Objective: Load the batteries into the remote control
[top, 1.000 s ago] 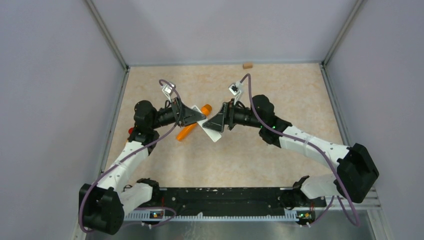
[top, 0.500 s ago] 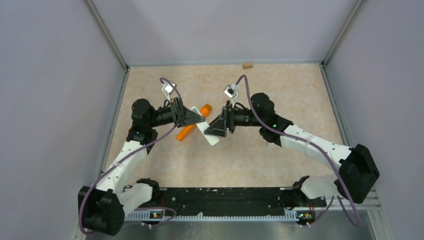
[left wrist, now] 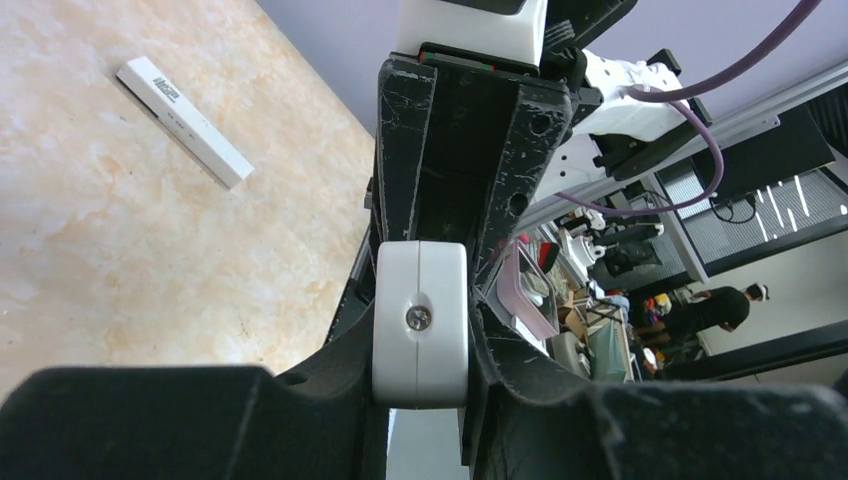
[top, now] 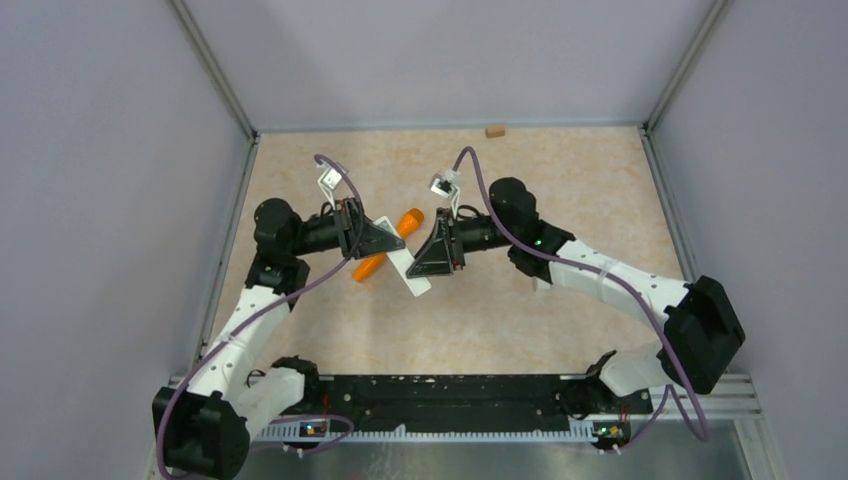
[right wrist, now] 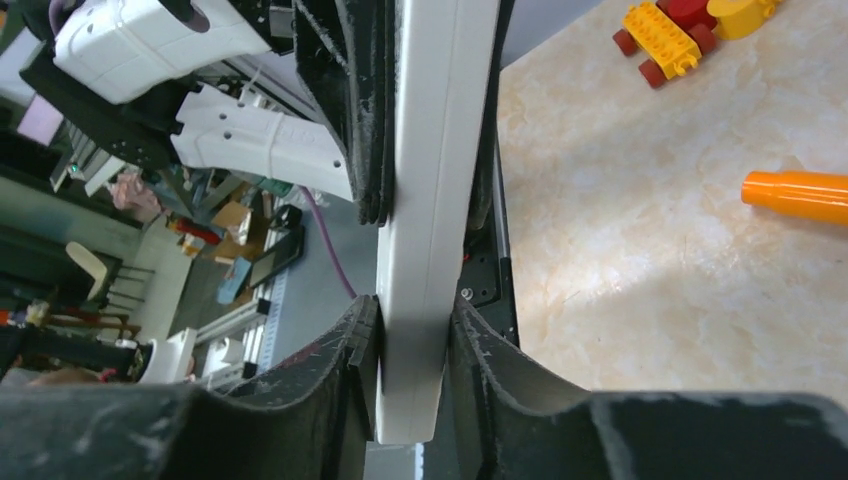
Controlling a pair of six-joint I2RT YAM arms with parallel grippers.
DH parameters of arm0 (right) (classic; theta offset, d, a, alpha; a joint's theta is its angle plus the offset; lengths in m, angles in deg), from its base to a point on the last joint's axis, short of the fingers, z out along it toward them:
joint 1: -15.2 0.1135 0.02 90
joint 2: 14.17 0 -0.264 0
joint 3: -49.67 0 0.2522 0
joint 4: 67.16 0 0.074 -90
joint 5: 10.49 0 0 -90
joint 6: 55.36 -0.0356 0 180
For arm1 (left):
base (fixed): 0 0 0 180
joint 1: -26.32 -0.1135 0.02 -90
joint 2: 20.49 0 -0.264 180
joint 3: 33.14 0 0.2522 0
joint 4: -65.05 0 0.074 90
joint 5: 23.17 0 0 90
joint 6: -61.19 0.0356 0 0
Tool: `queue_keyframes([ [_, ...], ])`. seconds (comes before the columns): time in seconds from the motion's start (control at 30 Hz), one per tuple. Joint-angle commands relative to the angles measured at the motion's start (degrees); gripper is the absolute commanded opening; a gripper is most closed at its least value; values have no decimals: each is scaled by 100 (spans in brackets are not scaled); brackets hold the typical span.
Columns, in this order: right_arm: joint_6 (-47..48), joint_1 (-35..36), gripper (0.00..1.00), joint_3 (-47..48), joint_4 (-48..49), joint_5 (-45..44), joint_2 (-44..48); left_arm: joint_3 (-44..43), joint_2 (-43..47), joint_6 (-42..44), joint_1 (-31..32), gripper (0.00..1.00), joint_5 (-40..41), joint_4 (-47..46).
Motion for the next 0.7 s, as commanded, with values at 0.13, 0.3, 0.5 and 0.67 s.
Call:
queue_keyframes([
  [0.13, -894, 2, 20, -64, 860, -1701, -199, -35, 170, -112, 47, 0, -61, -163],
  [0.3, -2218, -69, 19, -341, 1280, -2302, -275, 76, 251, -118, 47, 0, -48, -151],
  [0.5, -2346, -78, 21, -342, 1491, -2253, -231, 46, 299, 143, 47, 0, 7, 125],
  [0.67, -1381, -78, 8, -299, 1045, -2158, 58, -386, 346, 1132, 45, 39, 679, 1524],
])
